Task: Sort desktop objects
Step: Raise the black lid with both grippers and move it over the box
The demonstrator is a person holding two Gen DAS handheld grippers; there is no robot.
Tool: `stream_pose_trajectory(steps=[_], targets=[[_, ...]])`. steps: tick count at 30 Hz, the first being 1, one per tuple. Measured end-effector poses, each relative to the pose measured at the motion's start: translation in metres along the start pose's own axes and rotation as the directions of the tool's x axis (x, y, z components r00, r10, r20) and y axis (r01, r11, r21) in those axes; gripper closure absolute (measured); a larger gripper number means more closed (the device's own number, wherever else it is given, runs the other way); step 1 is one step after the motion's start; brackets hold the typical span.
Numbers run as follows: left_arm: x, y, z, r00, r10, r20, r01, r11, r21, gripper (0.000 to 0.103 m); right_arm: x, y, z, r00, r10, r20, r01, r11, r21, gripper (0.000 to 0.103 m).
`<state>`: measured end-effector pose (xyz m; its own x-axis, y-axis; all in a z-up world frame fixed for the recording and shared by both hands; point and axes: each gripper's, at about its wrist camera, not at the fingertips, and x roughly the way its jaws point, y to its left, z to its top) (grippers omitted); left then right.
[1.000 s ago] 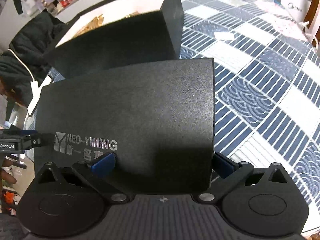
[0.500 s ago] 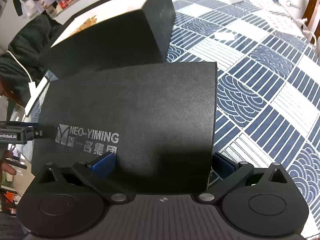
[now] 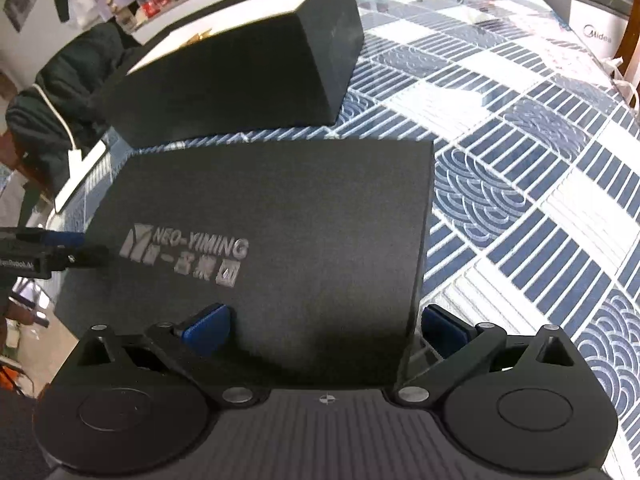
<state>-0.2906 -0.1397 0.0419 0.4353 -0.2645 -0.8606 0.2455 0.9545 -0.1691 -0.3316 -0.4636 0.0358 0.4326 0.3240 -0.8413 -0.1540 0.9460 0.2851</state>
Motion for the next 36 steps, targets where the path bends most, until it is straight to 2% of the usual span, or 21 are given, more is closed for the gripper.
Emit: stream_pose_trajectory(steps=[2, 4, 6, 11, 16, 27, 36], targets=[[0.001, 0.002, -0.005, 1.000, -0.027, 0.007, 0.028, 1.000, -0.013, 0.000, 0.000, -0.001, -0.005, 1.000, 0.012, 0.020, -0.012, 1.000, 0.016, 0.000], [0.002, -0.003, -0.007, 0.999, -0.020, 0.026, 0.020, 1.000, -0.006, 0.000, 0.000, 0.000, -0.009, 0.999, 0.010, 0.039, -0.011, 0.999, 0.031, 0.000], [0.002, -0.004, -0.007, 0.999, -0.012, 0.031, 0.013, 0.999, -0.034, 0.000, 0.001, 0.004, -0.007, 1.000, -0.003, 0.023, 0.002, 0.999, 0.038, 0.000], [-0.002, -0.005, -0.002, 1.000, -0.017, -0.003, 0.017, 0.998, -0.062, 0.000, -0.004, 0.009, -0.002, 1.000, -0.023, 0.017, 0.022, 0.999, 0.045, 0.000], [-0.017, -0.008, 0.006, 1.000, -0.022, 0.003, 0.022, 0.997, -0.071, 0.000, -0.021, 0.013, 0.006, 0.999, -0.027, 0.043, 0.026, 0.999, 0.039, 0.000], [-0.060, -0.035, 0.047, 0.999, -0.039, 0.031, 0.040, 0.999, -0.012, 0.000, -0.079, 0.008, 0.024, 0.993, -0.027, 0.112, 0.021, 0.998, 0.058, 0.000], [-0.085, -0.063, 0.080, 0.994, -0.062, 0.090, 0.058, 0.997, 0.044, 0.000, -0.121, -0.005, 0.043, 0.984, -0.040, 0.174, 0.031, 0.998, 0.054, 0.000]])
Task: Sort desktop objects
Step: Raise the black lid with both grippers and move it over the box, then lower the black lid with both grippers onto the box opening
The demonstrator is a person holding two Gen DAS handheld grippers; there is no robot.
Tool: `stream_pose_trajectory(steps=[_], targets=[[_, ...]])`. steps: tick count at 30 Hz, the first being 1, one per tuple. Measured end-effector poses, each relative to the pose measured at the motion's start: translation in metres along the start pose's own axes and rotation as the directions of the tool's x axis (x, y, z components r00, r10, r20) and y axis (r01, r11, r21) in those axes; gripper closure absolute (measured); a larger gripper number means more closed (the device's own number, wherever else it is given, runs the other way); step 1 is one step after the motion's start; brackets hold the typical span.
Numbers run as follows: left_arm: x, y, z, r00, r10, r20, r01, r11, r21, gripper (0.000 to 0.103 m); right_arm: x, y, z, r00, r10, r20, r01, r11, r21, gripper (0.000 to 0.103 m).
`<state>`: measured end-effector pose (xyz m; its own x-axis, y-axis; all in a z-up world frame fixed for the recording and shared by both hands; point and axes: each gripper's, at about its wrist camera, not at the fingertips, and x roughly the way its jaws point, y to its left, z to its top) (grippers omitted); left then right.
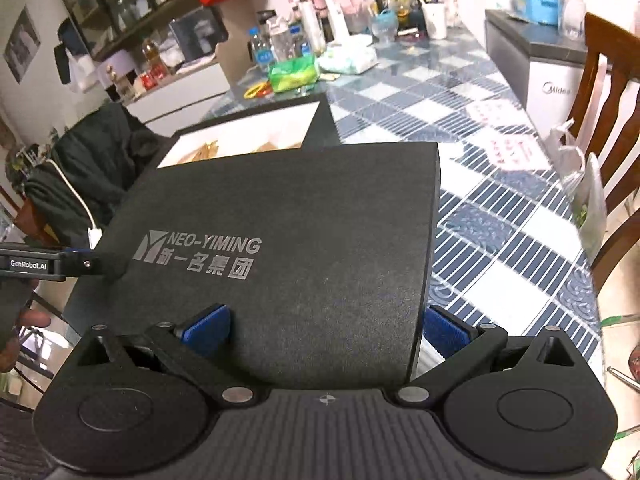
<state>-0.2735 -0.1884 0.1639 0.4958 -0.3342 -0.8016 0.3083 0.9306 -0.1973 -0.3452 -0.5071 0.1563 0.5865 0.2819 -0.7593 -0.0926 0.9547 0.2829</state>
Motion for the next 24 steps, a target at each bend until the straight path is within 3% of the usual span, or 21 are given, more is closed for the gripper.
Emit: stream_pose_trajectory(steps=[11, 24], targets=[[0.006, -0.027, 0.042, 0.999, -0.010, 0.052, 0.009, 1.000, 0.027, 0.000, -0.012, -0.027, 0.034, 0.999, -0.007, 0.044, 0.007, 1.000, -0.003, 0.000], [0.031, -0.053, 0.100, 0.995, 0.009, 0.095, -0.013, 0.999, 0.034, 0.000, 0.003, -0.072, 0.088, 0.997, 0.032, 0.065, -0.031, 0.999, -0.012, 0.000]])
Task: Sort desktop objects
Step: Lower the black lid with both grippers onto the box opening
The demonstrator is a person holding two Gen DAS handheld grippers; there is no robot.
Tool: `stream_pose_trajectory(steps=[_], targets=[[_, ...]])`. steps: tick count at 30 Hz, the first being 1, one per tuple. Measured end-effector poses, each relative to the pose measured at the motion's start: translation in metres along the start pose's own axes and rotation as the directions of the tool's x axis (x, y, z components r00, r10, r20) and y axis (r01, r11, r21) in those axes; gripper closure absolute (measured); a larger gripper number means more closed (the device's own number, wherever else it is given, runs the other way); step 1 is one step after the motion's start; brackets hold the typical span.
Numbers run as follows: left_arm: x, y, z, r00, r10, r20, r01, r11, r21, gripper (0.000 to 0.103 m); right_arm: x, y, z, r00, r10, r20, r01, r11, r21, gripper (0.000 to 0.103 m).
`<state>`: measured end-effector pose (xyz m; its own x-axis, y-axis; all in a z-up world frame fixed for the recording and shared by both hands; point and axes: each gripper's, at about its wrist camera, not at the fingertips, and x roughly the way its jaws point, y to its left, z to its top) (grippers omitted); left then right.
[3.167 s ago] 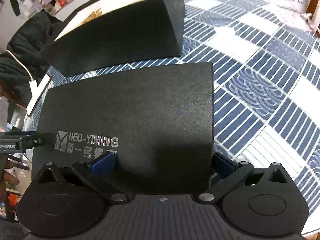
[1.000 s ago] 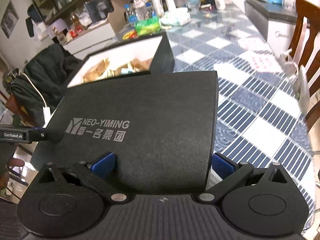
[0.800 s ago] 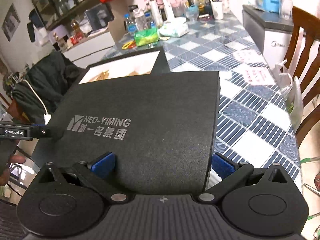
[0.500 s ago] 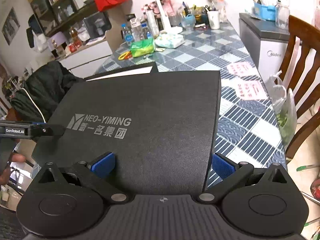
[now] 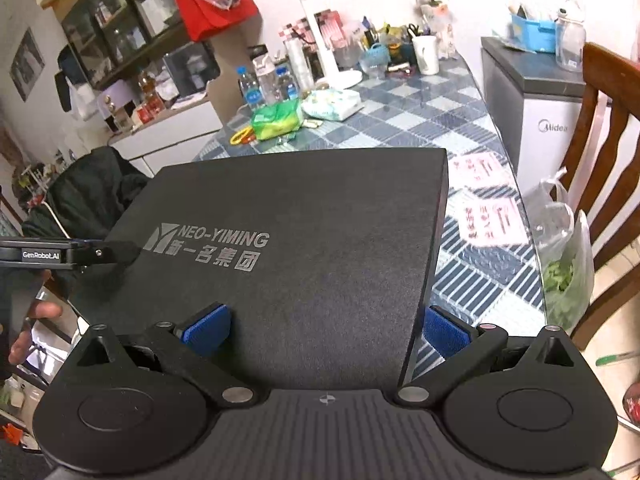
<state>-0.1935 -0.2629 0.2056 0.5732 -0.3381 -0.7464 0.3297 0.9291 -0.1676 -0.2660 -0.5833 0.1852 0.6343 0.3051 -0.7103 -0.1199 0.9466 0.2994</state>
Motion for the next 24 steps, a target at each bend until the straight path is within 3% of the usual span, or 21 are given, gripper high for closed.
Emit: stream_pose_trajectory(steps=[13, 24], targets=[[0.020, -0.011, 0.035, 0.999, 0.042, 0.034, -0.041, 0.999, -0.023, 0.000, 0.021, -0.027, 0.047, 0.999, 0.038, 0.003, -0.037, 0.998, -0.042, 0.000], [0.036, 0.009, 0.048, 0.998, 0.052, 0.029, -0.050, 0.996, -0.071, 0.000, 0.050, -0.021, 0.075, 0.999, 0.039, -0.018, -0.041, 0.996, -0.084, 0.000]])
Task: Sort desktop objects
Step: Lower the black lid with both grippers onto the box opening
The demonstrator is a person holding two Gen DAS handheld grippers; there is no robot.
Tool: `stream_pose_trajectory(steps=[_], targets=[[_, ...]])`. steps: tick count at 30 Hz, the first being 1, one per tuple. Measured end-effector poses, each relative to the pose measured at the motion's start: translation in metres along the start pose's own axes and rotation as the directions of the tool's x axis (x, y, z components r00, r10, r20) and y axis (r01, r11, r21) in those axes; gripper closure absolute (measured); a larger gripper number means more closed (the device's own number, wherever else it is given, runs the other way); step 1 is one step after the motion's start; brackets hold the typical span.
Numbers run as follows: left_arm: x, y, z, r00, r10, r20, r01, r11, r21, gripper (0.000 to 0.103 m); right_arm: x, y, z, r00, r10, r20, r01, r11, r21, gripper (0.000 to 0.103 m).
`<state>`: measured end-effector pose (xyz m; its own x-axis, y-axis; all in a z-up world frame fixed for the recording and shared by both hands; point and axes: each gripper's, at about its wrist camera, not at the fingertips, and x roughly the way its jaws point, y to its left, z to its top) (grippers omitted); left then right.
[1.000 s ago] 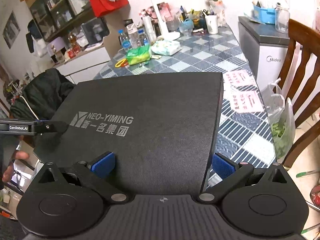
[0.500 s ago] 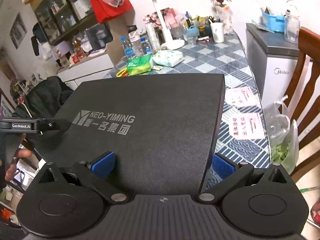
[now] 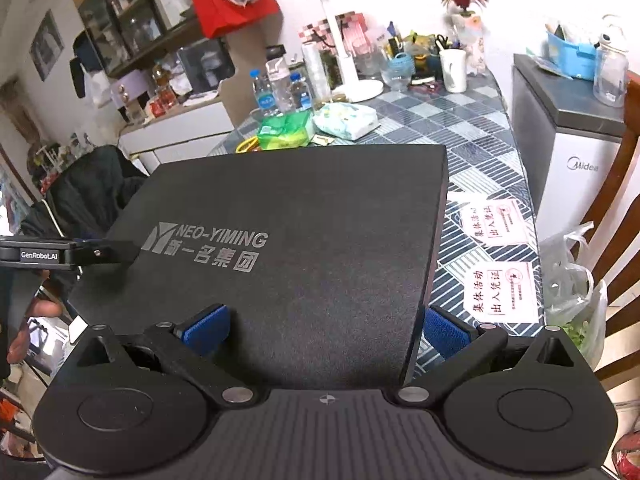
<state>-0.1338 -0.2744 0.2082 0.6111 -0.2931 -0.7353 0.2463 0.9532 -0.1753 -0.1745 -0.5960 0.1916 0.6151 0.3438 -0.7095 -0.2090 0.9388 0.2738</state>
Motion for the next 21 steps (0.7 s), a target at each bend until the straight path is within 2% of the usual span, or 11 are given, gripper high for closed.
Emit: stream_pose_trajectory(steps=[11, 21], targets=[[0.007, 0.053, 0.009, 1.000, -0.013, -0.013, 0.013, 1.000, -0.023, 0.000, 0.033, 0.040, 0.014, 1.000, -0.009, -0.024, 0.009, 1.000, -0.008, 0.000], [0.008, 0.113, 0.013, 0.999, 0.005, -0.038, -0.007, 0.999, -0.038, 0.000, 0.073, 0.087, 0.023, 0.999, -0.002, -0.043, 0.002, 1.000, -0.001, 0.000]])
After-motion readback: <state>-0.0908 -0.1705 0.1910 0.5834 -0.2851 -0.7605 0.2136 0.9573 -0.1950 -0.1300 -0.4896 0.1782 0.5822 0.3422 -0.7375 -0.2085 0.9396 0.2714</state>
